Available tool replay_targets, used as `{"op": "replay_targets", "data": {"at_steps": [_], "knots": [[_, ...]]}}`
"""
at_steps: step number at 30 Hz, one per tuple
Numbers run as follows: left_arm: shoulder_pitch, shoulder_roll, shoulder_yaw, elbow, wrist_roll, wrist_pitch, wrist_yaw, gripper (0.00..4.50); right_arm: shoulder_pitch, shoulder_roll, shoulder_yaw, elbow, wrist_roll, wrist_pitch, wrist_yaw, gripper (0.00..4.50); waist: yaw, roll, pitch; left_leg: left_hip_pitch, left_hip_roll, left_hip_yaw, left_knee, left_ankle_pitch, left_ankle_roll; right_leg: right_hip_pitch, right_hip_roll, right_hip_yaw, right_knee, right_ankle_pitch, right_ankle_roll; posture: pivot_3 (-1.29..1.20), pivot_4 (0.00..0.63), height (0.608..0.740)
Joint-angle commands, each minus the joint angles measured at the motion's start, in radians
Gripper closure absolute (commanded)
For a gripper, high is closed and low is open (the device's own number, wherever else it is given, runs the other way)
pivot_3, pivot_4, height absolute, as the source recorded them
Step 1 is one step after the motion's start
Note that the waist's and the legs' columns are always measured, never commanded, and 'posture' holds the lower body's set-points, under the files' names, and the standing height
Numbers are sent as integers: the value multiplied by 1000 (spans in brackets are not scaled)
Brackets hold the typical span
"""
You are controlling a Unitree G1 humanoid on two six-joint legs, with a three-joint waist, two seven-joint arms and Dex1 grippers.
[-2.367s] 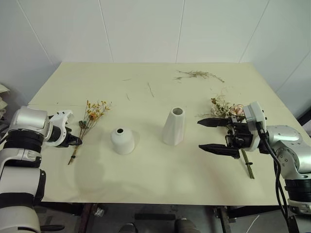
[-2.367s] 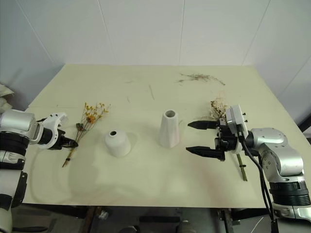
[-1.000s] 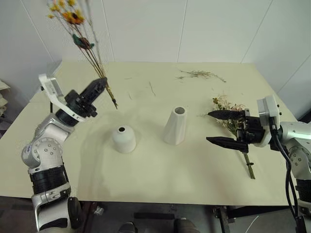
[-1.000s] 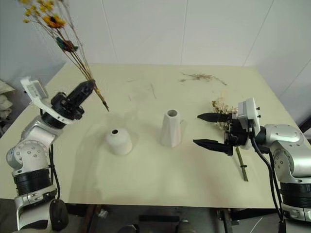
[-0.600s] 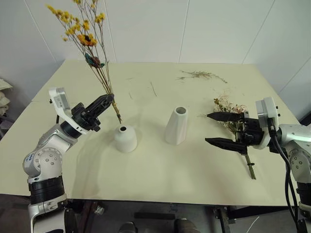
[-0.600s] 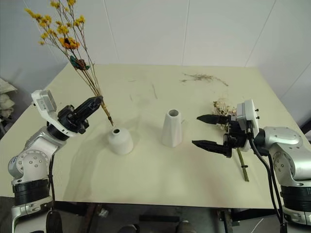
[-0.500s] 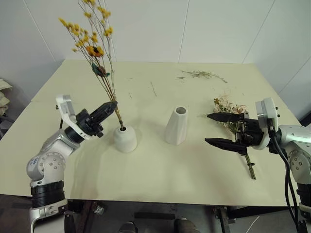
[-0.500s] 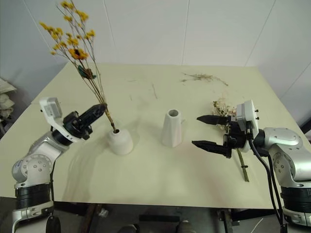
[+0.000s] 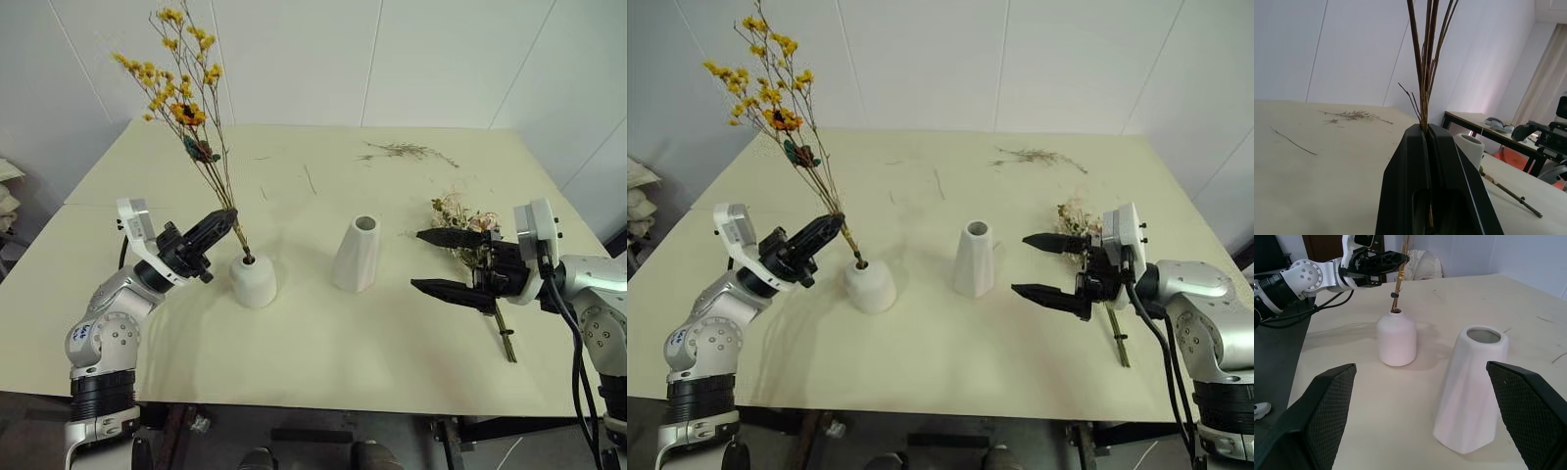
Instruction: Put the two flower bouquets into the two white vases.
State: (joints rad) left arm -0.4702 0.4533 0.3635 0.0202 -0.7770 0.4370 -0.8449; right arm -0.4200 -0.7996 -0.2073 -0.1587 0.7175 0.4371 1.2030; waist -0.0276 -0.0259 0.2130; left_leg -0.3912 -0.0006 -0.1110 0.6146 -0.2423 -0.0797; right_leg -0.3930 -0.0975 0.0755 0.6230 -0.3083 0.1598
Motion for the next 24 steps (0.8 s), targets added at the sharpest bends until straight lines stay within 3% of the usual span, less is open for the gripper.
{"op": "replay_targets", "data": {"at_steps": [1,14,24], "knots": [[-3,15,0,22,21,-28,-6,4469,-2,-1,-38,-38,24,-7,-10,0,0,0,0,0,0,0,0,0,0,0,0,0,0,0,0,0,150,740],[-61,33,27,-18,-84,66,20,4469,11,2,-34,-47,34,-8,-22,0,0,0,0,0,0,0,0,0,0,0,0,0,0,0,0,0,150,740],[-67,60,25,-26,-87,85,15,4469,14,18,-25,-48,31,-15,-28,0,0,0,0,0,0,0,-1,0,0,0,0,0,-1,0,0,0,150,740]]}}
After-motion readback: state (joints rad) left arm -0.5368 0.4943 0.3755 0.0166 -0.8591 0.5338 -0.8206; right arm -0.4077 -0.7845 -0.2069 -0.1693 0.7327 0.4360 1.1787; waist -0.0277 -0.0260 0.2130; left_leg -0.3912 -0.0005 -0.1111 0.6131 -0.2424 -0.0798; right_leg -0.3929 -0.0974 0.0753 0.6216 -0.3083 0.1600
